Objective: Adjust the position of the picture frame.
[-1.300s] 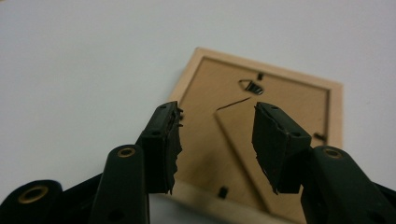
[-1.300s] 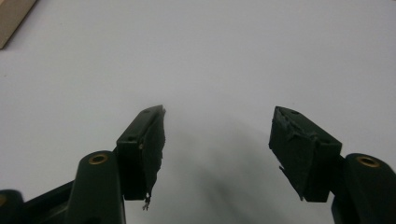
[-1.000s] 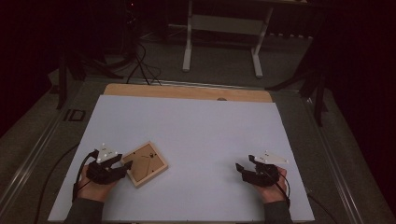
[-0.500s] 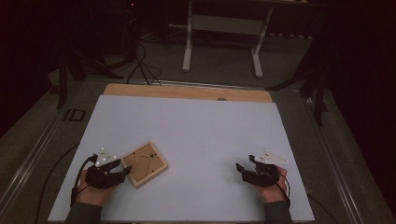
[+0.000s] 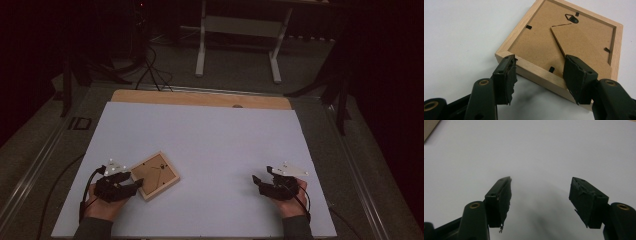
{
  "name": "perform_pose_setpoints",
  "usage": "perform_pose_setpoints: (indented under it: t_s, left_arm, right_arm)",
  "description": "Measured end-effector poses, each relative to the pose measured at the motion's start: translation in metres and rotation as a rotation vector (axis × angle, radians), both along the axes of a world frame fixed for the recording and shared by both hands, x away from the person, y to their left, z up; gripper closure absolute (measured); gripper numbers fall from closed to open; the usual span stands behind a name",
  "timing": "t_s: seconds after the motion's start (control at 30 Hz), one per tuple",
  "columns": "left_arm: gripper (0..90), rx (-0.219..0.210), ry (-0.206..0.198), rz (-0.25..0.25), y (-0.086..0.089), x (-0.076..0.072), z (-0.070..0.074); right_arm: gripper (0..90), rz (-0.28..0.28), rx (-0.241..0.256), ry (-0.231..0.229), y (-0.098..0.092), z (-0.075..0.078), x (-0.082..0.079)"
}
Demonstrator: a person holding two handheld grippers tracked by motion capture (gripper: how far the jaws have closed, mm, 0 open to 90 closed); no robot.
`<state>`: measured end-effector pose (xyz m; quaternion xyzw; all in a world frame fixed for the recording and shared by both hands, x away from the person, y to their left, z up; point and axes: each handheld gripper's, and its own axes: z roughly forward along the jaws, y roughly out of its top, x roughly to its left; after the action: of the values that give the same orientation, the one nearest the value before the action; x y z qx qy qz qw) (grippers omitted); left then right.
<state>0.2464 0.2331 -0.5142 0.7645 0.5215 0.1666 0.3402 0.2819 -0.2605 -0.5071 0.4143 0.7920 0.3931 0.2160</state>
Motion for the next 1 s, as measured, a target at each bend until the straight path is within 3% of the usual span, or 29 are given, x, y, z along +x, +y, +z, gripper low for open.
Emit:
perform_pose_setpoints:
  t_s: [0.3, 0.53, 1.0]
  left_arm:
    - [43.1, -0.007, 0.01, -0.012, -0.001, 0.008, 0.0]
    - [48.6, -0.003, 0.015, 0.002, -0.012, 0.02, 0.002]
    - [52.5, 0.017, 0.005, -0.072, -0.044, 0.044, 0.003]
  right_arm:
    - [33.6, 0.007, -0.007, 0.002, 0.002, -0.001, 0.0]
    - [33.5, 0.008, -0.008, 0.005, 0.004, -0.001, 0.001]
    - [33.4, 0.018, -0.008, -0.002, 0.009, 0.0, 0.0]
